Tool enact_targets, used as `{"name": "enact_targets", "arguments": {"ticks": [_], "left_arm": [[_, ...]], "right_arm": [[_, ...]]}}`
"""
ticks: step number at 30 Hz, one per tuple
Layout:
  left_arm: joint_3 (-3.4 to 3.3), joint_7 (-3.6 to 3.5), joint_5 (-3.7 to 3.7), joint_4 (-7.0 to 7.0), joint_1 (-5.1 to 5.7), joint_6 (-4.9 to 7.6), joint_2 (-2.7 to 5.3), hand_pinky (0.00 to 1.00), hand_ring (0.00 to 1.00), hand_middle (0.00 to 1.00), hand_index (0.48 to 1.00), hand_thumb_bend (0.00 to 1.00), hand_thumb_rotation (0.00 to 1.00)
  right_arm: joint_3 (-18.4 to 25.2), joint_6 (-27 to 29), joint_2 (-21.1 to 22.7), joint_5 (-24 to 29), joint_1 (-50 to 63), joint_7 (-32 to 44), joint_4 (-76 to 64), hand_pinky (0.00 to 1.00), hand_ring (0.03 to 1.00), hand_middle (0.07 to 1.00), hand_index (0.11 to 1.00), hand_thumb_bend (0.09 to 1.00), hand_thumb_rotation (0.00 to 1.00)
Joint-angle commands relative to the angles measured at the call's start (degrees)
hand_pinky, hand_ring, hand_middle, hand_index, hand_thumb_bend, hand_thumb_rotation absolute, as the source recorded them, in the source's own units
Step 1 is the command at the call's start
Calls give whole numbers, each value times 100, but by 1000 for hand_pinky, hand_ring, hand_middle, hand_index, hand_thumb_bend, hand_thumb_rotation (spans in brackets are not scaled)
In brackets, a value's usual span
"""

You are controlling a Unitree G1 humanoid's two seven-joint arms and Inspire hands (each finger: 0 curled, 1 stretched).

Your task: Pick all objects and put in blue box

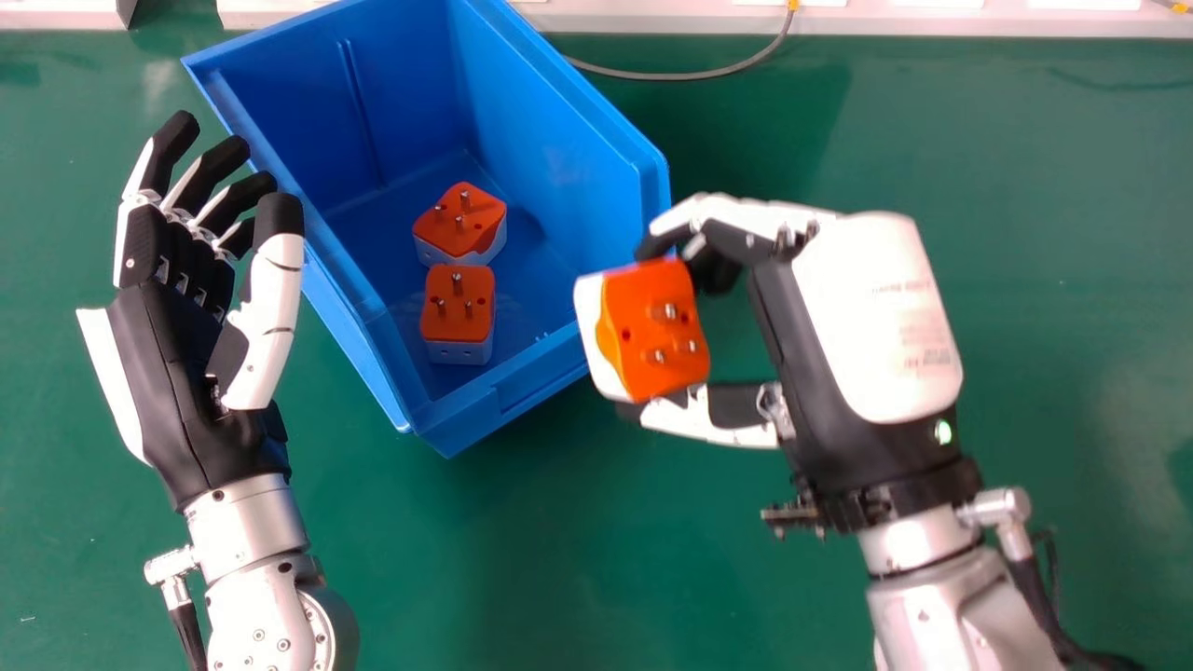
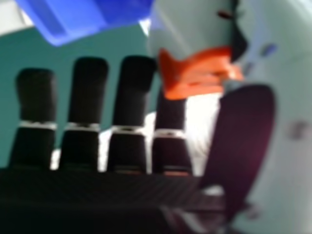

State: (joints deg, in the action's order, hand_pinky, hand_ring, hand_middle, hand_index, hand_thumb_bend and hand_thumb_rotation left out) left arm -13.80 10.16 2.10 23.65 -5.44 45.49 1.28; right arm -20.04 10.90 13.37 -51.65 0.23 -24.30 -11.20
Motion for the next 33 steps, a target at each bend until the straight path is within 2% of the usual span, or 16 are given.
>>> {"name": "enact_targets", "arguments": {"ticks": [1,5,10,13,15,22,30,33], "left_arm": [[49,21,-97,-124,-72,20,-9,652,703,761,811,643,423],[59,-2,-56,-136,-81,13,-1,652,702,759,808,645,425],[47,31,-87,-99,-106,9,-6,653,702,759,808,646,426],[55,-3,-30,-72,-132,38,0,653,702,759,808,647,426],[51,-2,-22,-47,-151,54,-2,653,703,759,809,647,428],[14,42,-93,38,-171,169,-32,654,704,760,810,650,427],[-18,116,-200,76,-195,227,-68,649,703,760,814,646,435],[-7,85,-169,72,-199,208,-83,647,702,760,814,646,441]], "right_arm": [[40,167,-57,-4,-318,-44,-246,313,429,505,484,498,0],[21,217,-100,70,-613,198,-310,317,436,504,480,498,0],[-30,144,-259,58,-1126,472,-85,322,438,505,480,498,0],[-81,141,-318,4,-1609,540,374,328,442,504,481,498,0],[-177,235,-290,-221,-2099,309,960,331,447,504,482,498,0],[-714,643,-237,-723,-3650,-515,3372,325,452,512,486,497,0],[-1399,714,-632,-1055,-4762,-1628,5509,316,440,504,502,497,0],[-1636,716,-760,-1099,-5069,-1897,6152,313,438,501,505,497,0]]}}
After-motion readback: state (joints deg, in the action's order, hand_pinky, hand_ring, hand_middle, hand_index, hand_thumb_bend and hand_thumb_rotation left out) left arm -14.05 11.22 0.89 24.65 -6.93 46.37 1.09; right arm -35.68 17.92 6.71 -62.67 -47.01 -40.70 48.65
